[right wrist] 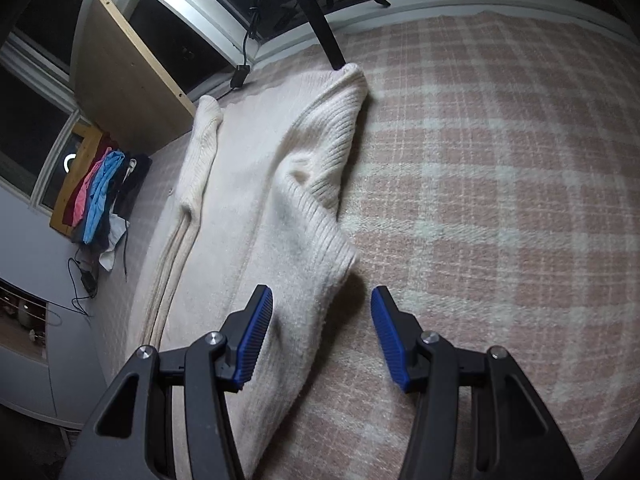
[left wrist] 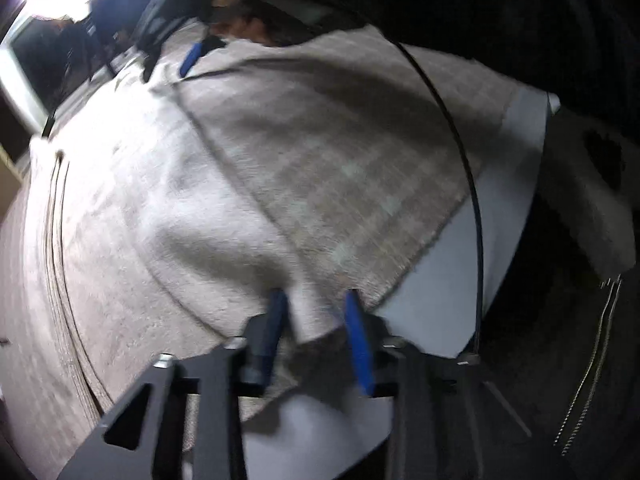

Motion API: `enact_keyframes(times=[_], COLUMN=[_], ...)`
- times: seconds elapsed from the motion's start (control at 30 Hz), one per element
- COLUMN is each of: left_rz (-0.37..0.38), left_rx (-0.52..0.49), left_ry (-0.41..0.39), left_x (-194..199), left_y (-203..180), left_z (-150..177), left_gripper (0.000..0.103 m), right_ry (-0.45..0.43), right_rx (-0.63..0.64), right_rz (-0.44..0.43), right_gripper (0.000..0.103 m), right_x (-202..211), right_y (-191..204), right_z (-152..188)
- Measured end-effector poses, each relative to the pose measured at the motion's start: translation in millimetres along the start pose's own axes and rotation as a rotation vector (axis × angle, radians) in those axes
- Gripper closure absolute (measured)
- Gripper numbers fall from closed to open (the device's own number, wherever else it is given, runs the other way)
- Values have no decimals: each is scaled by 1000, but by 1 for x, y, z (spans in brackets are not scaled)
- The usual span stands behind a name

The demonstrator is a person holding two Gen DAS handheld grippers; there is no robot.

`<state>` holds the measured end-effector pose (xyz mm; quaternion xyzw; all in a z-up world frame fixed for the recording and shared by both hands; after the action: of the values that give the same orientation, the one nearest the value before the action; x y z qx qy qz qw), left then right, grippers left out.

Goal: Fold clothes

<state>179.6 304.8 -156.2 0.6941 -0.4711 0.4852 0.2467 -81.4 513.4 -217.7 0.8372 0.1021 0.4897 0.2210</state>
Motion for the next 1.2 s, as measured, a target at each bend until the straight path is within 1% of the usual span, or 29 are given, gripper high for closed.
enact_keyframes(times=[0.1, 0.13, 0.17, 0.2, 0.27, 0.33, 0.43, 0.5, 0.57, 0.63, 0.77, 0.87, 0.97, 1.0, 1.07, 1.13, 1.17, 1.2], left_rz=[126, 153, 173, 193, 223, 250, 299, 315, 325, 335, 334, 323, 319, 313, 289, 279, 268, 255], left_rx=[140, 169, 192, 214, 247, 278, 338, 371, 399, 436, 508, 546, 557, 555, 525, 499, 490, 483], left_ry=[-7, -22, -40, -58, -87, -113, -149, -186, -204, -217, -227, -212, -185, -179, -173, -166, -171, -178], left_x=[5, 8, 11, 15, 23, 32, 39, 47, 52, 44, 41, 38, 39, 41, 48, 62, 66, 69], left_y=[18, 22, 25, 28, 36, 45, 62, 77, 91, 106, 130, 144, 151, 149, 148, 156, 155, 153], left_z=[0, 1, 2, 3, 7, 11, 17, 25, 35, 38, 55, 70, 80, 80, 80, 82, 81, 78], left_gripper=[93, 93, 94, 94, 94, 94, 94, 94, 95, 95, 95, 95, 94, 96, 89, 84, 84, 84], right_ry=[-11, -14, -18, -22, -33, -60, -80, -83, -70, -53, 5, 103, 188, 199, 192, 144, 113, 78], right_rx=[-21, -28, -35, -41, -54, -50, 8, 60, 104, 139, 201, 250, 261, 251, 231, 222, 219, 215], right_rz=[-6, -8, -9, -11, -13, -3, 51, 99, 138, 166, 230, 270, 286, 286, 234, 178, 158, 151], right_gripper=[53, 67, 90, 92, 92, 92, 93, 93, 93, 93, 93, 93, 87, 85, 74, 68, 66, 66], right_x=[-3, -4, -5, -5, -6, 1, 11, 13, 6, -6, -46, -92, -123, -124, -109, -78, -61, -46], right_y=[2, 3, 4, 4, 7, 19, 47, 71, 97, 117, 151, 168, 176, 177, 182, 182, 180, 174], right_z=[-2, -3, -3, -4, -6, -11, -22, -31, -39, -45, -56, -52, -47, -48, -50, -55, -57, -60])
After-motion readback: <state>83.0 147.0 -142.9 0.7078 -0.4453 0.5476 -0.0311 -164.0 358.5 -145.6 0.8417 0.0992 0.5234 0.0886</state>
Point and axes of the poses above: each gripper's, at about its wrist camera, not at the fingertips, and x roughly against the way its jaws point, y to its left, z to its underside, the point moved 7 cm from there along -x, roughly the way its jaws point, and after that the axes turned 6 degrees about x, right-handed, at the moved point
